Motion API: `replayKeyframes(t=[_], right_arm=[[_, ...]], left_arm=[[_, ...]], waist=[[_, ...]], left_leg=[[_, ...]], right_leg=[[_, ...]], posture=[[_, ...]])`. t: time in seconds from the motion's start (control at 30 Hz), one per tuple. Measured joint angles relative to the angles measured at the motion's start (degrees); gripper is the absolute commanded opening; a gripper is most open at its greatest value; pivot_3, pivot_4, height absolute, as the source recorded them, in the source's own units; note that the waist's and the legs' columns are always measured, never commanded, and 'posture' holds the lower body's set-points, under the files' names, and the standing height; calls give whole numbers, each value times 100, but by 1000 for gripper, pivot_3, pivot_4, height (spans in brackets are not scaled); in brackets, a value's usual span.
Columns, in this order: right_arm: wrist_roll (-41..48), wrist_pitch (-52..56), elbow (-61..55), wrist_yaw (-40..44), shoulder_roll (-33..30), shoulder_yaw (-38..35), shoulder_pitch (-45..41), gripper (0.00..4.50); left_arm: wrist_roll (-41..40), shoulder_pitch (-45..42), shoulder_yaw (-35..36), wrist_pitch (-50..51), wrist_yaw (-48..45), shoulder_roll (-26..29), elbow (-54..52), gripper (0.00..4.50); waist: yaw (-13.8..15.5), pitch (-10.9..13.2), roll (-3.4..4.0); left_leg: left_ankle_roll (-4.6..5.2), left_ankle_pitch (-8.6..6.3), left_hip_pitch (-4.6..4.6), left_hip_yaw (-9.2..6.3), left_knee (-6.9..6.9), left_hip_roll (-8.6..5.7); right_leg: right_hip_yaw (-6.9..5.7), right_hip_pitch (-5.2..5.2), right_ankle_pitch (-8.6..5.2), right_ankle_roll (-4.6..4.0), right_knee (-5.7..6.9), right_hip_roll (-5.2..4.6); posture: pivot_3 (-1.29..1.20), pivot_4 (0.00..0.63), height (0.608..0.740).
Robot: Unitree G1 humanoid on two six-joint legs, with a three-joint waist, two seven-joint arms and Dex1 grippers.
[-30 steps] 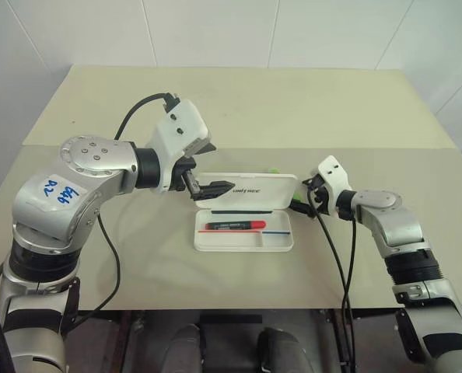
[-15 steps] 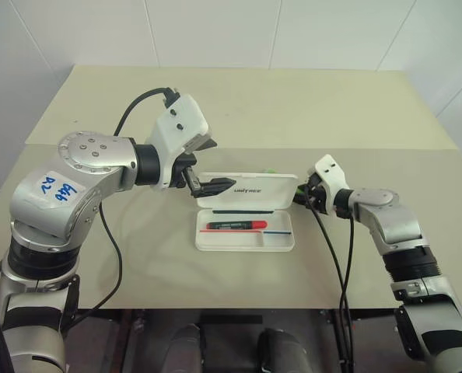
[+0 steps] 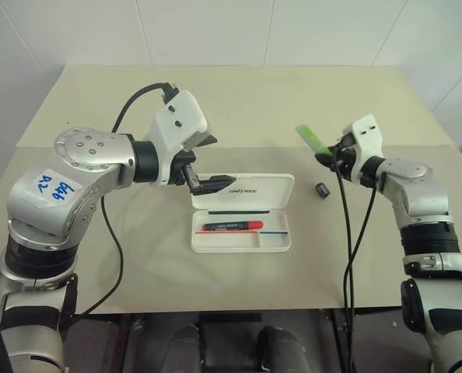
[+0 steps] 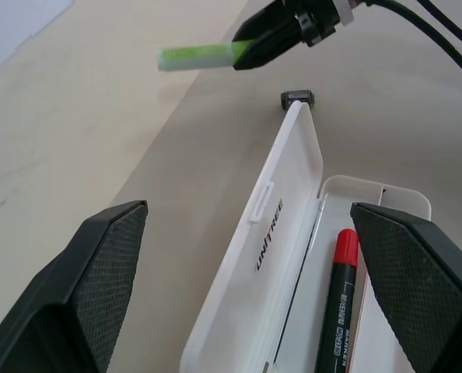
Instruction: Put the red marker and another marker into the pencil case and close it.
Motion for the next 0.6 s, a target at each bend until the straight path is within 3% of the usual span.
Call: replayKeyframes(t=[0.17, 0.37, 0.5, 0.6], right_arm=[[1018, 359, -1394, 1344, -513, -171, 182, 1099], [2394, 1185, -3273, 2693, -1094, -180, 726, 1099], [2883, 1363, -3909, 3059, -1170, -131, 891, 1099], [2723, 1286, -4239, 3133, -1201, 367, 925, 1099]], left_arm=[[-128, 166, 269, -438, -461, 586, -13, 4500], [-588, 948, 1183, -1189, -1439, 1277, -50, 4500], [-1024, 1536, 1680, -1297, -1875, 1509, -81, 4500], [-1201, 2355, 1833, -1317, -2177, 1808, -153, 4500]], waist=[[15, 8, 12], [12, 8, 12], [24, 8, 13], [17, 8, 12]], left_leg=[[0, 0, -15, 6, -7, 1], [4, -4, -13, 12, 6, 3], [4, -4, -11, 9, 6, 5], [5, -5, -10, 13, 5, 4]], right_leg=[[5, -24, 0, 0, 2, 1], [9, -22, -1, 0, -8, 2], [9, -23, -1, 0, -6, 2], [14, -25, -1, 0, -6, 2]], posture=[[0, 150, 740], [0, 150, 740], [0, 150, 740], [0, 150, 740]])
